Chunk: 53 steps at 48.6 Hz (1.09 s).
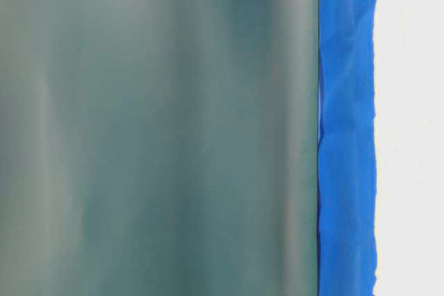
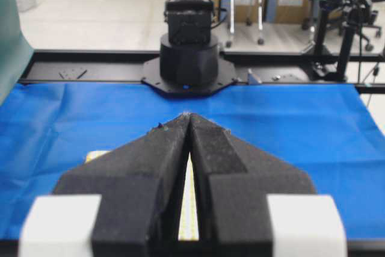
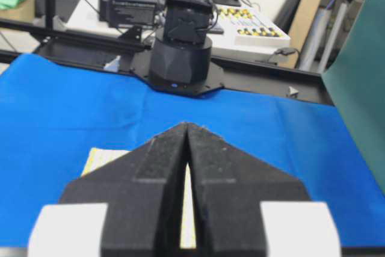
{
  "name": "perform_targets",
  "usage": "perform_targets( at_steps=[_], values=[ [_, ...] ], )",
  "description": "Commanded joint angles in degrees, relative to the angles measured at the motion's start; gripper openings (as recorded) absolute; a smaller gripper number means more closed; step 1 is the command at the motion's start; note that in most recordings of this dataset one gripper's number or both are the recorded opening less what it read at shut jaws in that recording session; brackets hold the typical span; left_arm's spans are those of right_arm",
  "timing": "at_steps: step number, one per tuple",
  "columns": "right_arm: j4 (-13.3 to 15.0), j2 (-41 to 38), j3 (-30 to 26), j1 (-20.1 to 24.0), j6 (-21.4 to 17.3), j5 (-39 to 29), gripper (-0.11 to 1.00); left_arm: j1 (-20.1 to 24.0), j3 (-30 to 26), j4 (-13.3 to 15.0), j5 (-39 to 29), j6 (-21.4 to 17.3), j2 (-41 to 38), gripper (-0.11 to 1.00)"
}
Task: Fold the yellow towel.
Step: 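Move both grippers to the far corners of the yellow checked towel and grasp them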
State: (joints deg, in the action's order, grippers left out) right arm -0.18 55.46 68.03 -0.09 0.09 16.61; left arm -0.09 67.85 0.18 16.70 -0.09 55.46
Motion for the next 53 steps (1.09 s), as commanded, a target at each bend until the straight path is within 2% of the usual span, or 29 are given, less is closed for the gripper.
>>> perform_targets(
  at_steps=[1, 8, 14, 24, 33, 35, 38, 43, 47, 49, 53],
  values=[
    [-0.1, -0.9, -2.4, -0.5, -0.1, 0.1, 0.00, 0.3, -1.4, 1.8, 0.2, -0.4, -1.1, 0.00],
    [-0.4, -2.3, -4.4, -2.3, -0.4, -5.4, 0.00, 0.9, -1.6, 1.9, -0.5, -0.9, -2.0, 0.00],
    [-1.3, -3.8, -5.2, -5.4, -0.4, -8.7, 0.00, 3.6, -1.3, 1.9, -0.7, -1.1, -4.2, 0.00],
    [-3.6, -9.4, -4.6, -12.9, -1.5, -11.3, 0.00, 8.3, -1.7, 2.1, -1.0, -1.0, -11.9, 0.00],
    [-4.5, -18.1, -5.0, -19.3, -2.5, -12.3, 0.01, 12.0, -2.8, 2.0, -1.0, -1.1, -20.6, 0.03],
    [-4.5, -20.3, -5.2, -20.3, -2.5, -12.3, 0.06, 13.0, -3.1, 2.1, -0.9, -1.1, -22.9, 0.11],
    [-4.6, -24.1, -5.4, -22.1, -2.6, -12.3, 0.19, 14.4, -3.3, 2.1, -0.5, -1.1, -25.8, 0.27],
    [-4.7, -29.6, -6.0, -24.4, -2.6, -12.0, 0.52, 17.1, -3.5, 2.2, 0.5, -1.1, -30.7, 0.60],
    [-4.7, -33.7, -6.5, -25.8, -2.6, -11.7, 0.74, 19.0, -3.6, 2.2, 2.9, -1.1, -35.5, 0.81],
    [-4.7, -35.5, -6.9, -26.4, -2.5, -11.3, 0.78, 19.8, -3.7, 2.3, 4.0, -1.1, -37.6, 0.86],
    [-4.8, -39.0, -7.4, -27.5, -2.5, -10.0, 0.74, 21.8, -3.8, 2.3, 6.2, -1.1, -41.9, 0.81]
  ],
)
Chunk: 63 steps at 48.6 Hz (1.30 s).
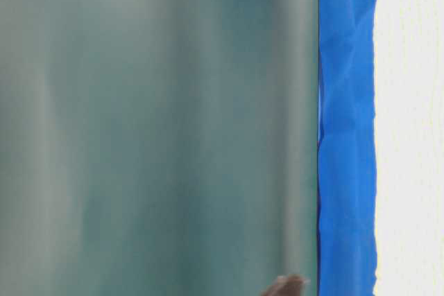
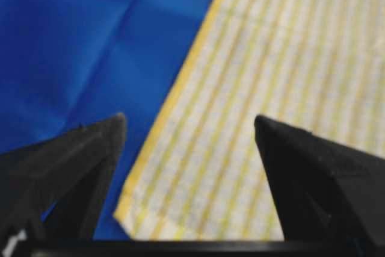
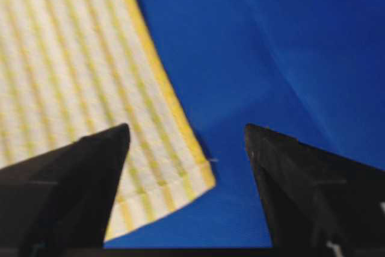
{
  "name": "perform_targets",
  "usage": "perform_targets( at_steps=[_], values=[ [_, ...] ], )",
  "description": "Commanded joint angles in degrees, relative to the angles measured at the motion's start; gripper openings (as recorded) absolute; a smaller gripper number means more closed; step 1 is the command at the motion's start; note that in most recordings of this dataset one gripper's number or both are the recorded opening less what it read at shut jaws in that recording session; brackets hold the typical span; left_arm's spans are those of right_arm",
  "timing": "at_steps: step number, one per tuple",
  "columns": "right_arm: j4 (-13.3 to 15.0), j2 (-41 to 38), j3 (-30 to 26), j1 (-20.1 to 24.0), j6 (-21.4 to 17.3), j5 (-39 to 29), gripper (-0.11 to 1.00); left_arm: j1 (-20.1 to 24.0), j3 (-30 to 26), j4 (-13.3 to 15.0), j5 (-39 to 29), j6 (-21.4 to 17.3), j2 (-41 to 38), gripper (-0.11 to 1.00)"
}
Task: Fold the yellow towel.
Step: 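Move both grippers to the far corners of the yellow checked towel and grasp them, then lift the far corners and fold them toward the near edge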
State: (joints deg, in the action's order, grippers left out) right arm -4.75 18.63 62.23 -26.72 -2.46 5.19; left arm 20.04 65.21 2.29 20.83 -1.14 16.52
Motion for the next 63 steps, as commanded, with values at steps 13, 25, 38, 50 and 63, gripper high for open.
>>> perform_targets(
  at_steps=[13, 25, 38, 50, 63],
  values=[
    [-0.2, -9.8, -2.0, -3.2, 0.0, 4.0, 0.68, 5.5, -2.3, 0.1, 5.5, 0.0, -13.0, 0.80],
    [-0.3, -13.9, -2.1, -3.2, 0.0, 6.2, 0.68, 7.2, -2.9, 0.2, 7.6, 0.0, -18.4, 0.77],
    [-0.3, -16.7, -2.1, -3.2, 0.1, 6.9, 0.53, 7.8, -3.8, 0.2, 7.1, 0.0, -22.1, 0.46],
    [-0.1, -17.0, -2.1, -3.2, 0.2, 8.1, 0.04, 7.6, -3.5, 0.2, 5.1, -0.1, -22.7, 0.03],
    [-0.3, -16.7, -2.4, -3.2, 0.1, 8.3, 0.04, 7.6, -4.0, 0.2, 4.2, -0.9, -21.6, 0.03]
  ],
)
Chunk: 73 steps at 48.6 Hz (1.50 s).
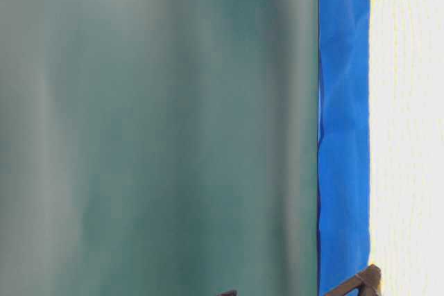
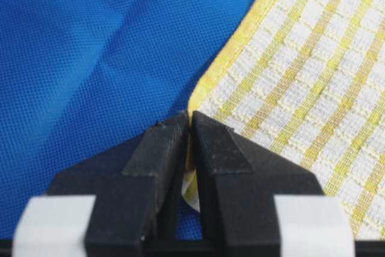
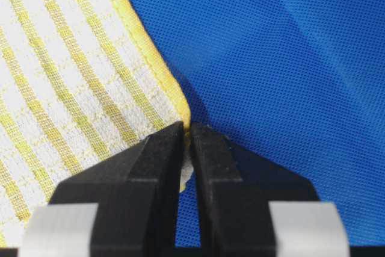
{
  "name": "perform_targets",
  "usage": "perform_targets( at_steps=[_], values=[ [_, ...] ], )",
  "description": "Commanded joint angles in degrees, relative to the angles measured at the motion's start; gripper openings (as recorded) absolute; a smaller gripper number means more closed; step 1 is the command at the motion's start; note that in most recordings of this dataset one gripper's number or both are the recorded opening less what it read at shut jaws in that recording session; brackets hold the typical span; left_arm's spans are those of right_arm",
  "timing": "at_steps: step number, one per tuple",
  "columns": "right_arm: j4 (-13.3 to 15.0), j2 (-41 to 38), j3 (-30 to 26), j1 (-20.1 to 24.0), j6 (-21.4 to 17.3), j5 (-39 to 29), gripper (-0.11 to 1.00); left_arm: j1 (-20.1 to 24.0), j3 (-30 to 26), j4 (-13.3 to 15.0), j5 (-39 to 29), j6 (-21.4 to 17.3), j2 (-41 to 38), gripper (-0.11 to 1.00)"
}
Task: Fold the yellow towel.
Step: 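Lift the far corners and fold them toward the near edge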
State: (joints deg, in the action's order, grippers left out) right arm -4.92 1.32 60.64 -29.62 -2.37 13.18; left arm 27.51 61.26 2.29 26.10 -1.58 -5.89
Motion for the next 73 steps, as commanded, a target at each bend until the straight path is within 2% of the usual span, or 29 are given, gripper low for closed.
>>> perform_targets(
  at_steps=[1, 21, 35, 48, 61, 73],
  values=[
    [-0.1, 0.7, -0.8, -0.3, 0.0, 0.4, 0.04, 0.1, -0.2, 0.2, -1.4, -0.6, 1.1, 0.03],
    [0.0, 7.0, -0.9, -1.3, 0.4, -3.1, 0.04, 0.1, -3.1, 0.2, -10.0, -3.9, 9.3, 0.03],
    [0.4, 7.6, -0.9, -1.3, 0.7, -3.3, 0.04, -0.2, -2.5, 0.2, -11.1, -3.3, 10.1, 0.03],
    [0.4, 9.1, -0.2, -0.8, 0.6, -3.4, 0.04, -3.6, -0.5, 0.2, -11.4, -1.8, 12.3, 0.03],
    [-1.0, 13.8, 2.5, 5.6, -0.7, -3.5, 0.04, -10.3, 2.3, 0.3, -11.5, 3.0, 14.9, 0.03],
    [-4.0, 18.5, 6.3, 14.9, -5.4, -3.5, 0.04, -19.2, 4.0, 0.3, -11.5, 7.1, 19.3, 0.03]
  ],
)
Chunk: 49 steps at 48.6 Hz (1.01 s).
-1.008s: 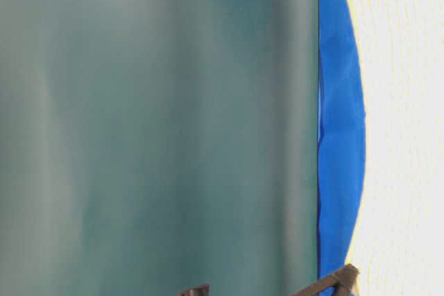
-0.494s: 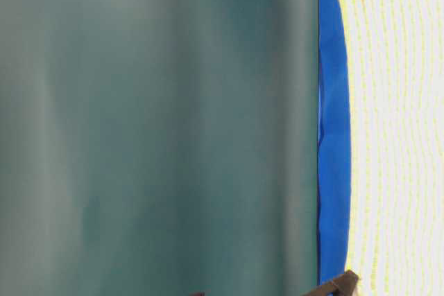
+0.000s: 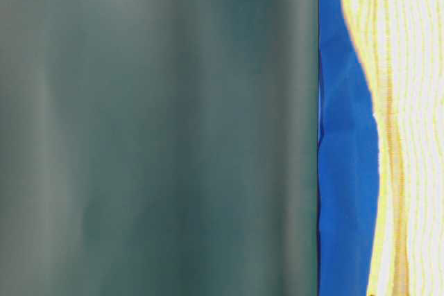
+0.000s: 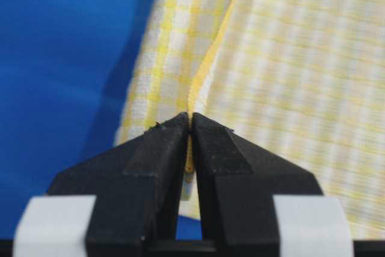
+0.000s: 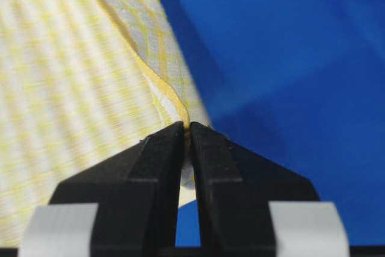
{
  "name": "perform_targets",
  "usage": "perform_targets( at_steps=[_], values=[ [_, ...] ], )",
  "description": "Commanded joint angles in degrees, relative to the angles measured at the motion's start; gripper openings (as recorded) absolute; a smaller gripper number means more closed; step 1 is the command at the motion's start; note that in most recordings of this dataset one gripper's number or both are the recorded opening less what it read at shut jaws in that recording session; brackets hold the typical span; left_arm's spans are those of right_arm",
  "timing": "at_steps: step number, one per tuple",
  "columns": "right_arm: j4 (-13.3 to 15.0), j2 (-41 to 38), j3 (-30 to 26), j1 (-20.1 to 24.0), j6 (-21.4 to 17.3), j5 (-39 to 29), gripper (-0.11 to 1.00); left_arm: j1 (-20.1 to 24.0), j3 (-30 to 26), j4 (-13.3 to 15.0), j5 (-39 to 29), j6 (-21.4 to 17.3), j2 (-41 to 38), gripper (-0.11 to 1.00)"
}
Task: Fold the yellow towel.
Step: 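Lift the far corners and fold them toward the near edge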
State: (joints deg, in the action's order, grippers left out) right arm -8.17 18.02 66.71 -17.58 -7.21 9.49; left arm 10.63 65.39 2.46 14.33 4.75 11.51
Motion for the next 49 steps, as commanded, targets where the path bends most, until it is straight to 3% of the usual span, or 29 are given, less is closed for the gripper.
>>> perform_targets(
  at_steps=[1, 13, 25, 49],
  values=[
    [-1.0, 2.2, 0.5, 3.7, -1.1, 0.2, 0.04, -3.1, 0.1, 0.1, 0.3, 1.1, 2.3, 0.03],
    [-3.7, 3.8, 1.4, 13.9, -5.4, 0.2, 0.04, -10.6, 0.6, 0.2, -3.0, 4.8, 5.9, 0.03],
    [-5.3, 3.8, 0.5, 20.8, -6.5, 0.3, 0.04, -18.3, 0.6, 0.1, -3.3, 10.6, 6.2, 0.03],
    [-6.1, 3.8, 0.7, 27.3, -6.5, -0.6, 0.04, -21.6, 0.0, 0.2, -2.8, 12.0, 5.4, 0.03]
  ],
)
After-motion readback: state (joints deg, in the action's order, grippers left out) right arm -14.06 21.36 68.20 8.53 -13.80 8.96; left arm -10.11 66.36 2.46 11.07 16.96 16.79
